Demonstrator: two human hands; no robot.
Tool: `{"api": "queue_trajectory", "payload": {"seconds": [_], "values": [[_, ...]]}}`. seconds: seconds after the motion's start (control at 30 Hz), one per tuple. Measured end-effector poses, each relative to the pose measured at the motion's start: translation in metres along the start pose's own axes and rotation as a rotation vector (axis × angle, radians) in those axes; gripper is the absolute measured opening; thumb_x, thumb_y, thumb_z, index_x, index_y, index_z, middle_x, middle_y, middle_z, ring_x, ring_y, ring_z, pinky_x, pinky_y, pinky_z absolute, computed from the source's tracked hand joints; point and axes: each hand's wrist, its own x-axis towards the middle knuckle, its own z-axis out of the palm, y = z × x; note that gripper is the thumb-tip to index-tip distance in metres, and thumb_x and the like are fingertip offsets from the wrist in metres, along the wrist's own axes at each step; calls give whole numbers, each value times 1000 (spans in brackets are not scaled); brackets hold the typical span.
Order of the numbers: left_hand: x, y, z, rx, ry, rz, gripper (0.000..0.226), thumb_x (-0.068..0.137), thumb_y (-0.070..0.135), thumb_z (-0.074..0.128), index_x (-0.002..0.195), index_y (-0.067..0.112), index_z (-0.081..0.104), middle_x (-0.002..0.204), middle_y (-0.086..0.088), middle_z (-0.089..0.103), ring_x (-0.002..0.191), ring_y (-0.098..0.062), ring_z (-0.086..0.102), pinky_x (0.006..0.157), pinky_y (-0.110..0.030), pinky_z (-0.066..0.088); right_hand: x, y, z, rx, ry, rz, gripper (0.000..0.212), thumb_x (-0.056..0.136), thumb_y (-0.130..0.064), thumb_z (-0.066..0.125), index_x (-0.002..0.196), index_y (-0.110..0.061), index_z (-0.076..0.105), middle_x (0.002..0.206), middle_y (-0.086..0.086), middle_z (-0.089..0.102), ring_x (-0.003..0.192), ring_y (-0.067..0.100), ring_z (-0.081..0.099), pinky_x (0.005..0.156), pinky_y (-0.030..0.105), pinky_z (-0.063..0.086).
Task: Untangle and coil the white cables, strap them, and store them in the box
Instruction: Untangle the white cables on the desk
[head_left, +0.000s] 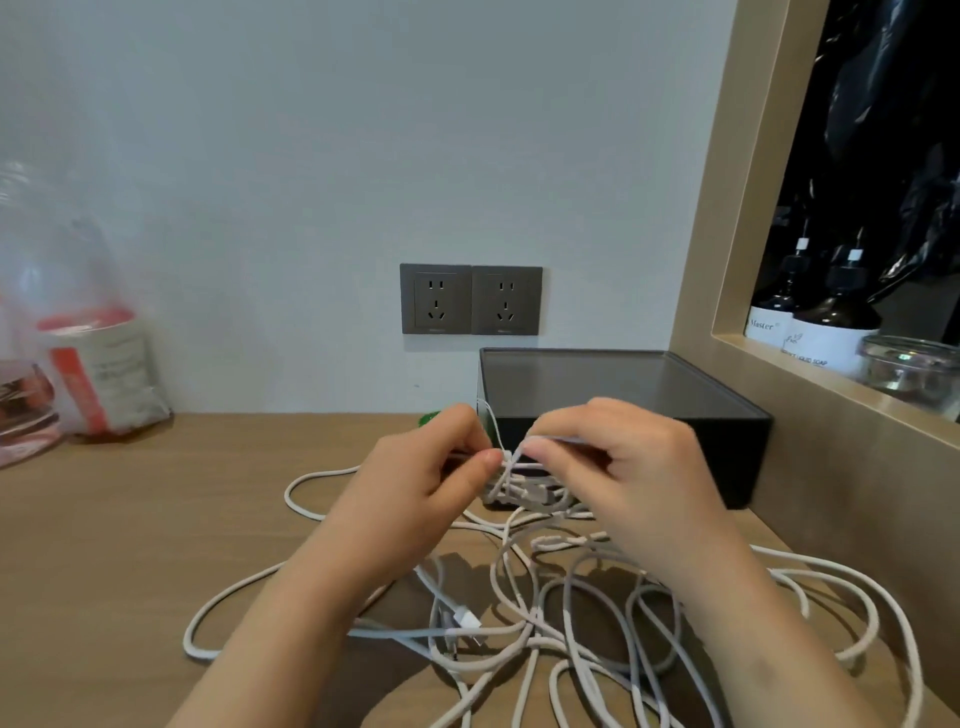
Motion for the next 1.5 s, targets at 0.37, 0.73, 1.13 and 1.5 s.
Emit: {"api": "queue_trajectory", "payload": {"seconds": [0.37, 0.73, 1.13, 1.5], "values": [[-5, 21, 3, -751, -135, -226, 22, 73, 18, 47, 52, 25, 49, 45, 5, 35, 39, -8, 23, 38, -17, 22, 4, -3, 3, 491, -102, 362, 23, 79, -10, 69, 71, -32, 67, 64, -16, 66, 67, -3, 61, 63, 10, 47], [5, 11, 9, -771, 339, -307, 20, 98, 8, 41, 78, 9, 44, 44, 4, 38, 38, -9, 33, 37, -20, 29, -4, -16, 32, 294, -324, 420, 18, 92, -29, 54, 93, -27, 72, 82, -7, 69, 83, 1, 58, 72, 16, 44], [1, 0, -4, 107, 328, -141, 23, 93, 22, 52, 72, 27, 43, 62, 8, 55, 58, 6, 51, 55, -7, 38, -4, -18, 15, 5, -341, 174, 23, 94, -33, 45, 102, -26, 66, 87, -14, 60, 84, 5, 55, 77, 32, 49], [0, -1, 2, 24, 276, -213, 19, 93, 22, 52, 74, 22, 47, 62, 5, 56, 50, -3, 47, 50, -11, 38, -4, -19, 9, -25, -337, 75, 21, 93, -33, 48, 97, -24, 67, 80, -16, 55, 79, 5, 54, 70, 24, 48]]}}
